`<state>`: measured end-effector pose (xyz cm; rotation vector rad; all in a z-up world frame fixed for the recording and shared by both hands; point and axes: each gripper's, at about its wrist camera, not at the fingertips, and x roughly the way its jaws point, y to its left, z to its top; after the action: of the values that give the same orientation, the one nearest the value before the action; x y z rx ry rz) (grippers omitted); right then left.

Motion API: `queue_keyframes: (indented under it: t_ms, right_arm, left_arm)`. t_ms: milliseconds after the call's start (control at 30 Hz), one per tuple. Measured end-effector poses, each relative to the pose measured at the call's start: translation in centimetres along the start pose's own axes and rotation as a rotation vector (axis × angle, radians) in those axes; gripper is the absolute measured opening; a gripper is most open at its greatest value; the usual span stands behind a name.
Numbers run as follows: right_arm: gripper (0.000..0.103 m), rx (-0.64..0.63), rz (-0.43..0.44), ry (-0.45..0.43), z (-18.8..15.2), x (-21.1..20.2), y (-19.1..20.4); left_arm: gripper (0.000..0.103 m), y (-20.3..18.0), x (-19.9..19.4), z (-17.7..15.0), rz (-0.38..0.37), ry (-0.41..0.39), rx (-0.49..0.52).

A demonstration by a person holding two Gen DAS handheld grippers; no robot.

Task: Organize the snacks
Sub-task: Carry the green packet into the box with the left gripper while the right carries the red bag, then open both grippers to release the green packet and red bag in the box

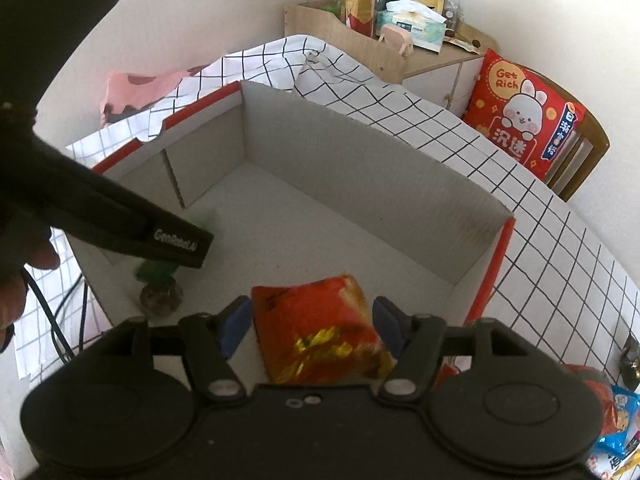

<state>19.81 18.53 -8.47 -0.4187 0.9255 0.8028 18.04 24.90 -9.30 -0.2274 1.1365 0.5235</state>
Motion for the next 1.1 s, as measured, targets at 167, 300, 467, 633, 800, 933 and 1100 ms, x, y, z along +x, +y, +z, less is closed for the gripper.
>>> queue_keyframes:
  t_ms: [167, 300, 467, 633, 800, 933, 1100]
  right_arm:
    - [0.076, 0.020, 0.017, -0.021, 0.1, -1.3, -0.2]
    - [0.081, 0.043, 0.028, -0.050, 0.1, -2.8, -0.6]
    - [0.085, 0.066, 0.024, -0.092, 0.0, -4.7, -0.9]
    - [0.089, 0.085, 0.020, -0.133, -0.3, -6.5, -1.4]
    - [0.093, 0.118, 0.030, -0.156, -0.9, -8.2, -2.2]
    - [0.094, 0.129, 0.027, -0.178, -1.6, -9.7, -2.8]
    - [0.097, 0.155, 0.029, -0.204, -2.7, -11.4, -3.7]
  left_arm:
    - [0.054, 0.7, -1.5, -0.4, -0.022, -0.041, -0.018]
    - [0.056, 1.1, -2.8, -0.7, -0.037, -0.072, -0.026]
    - [0.060, 1.5, -4.5, -1.2, -0.051, -0.114, -0.031]
    - [0.060, 1.4, -6.2, -1.7, -0.070, -0.152, -0.033]
    - [0.066, 0.5, -8.0, -2.6, -0.059, -0.213, -0.003]
    - [0.066, -0.3, -9.4, -3.2, -0.079, -0.238, 0.008]
    - [0.067, -1.4, -11.2, -4.1, -0.098, -0.282, 0.035]
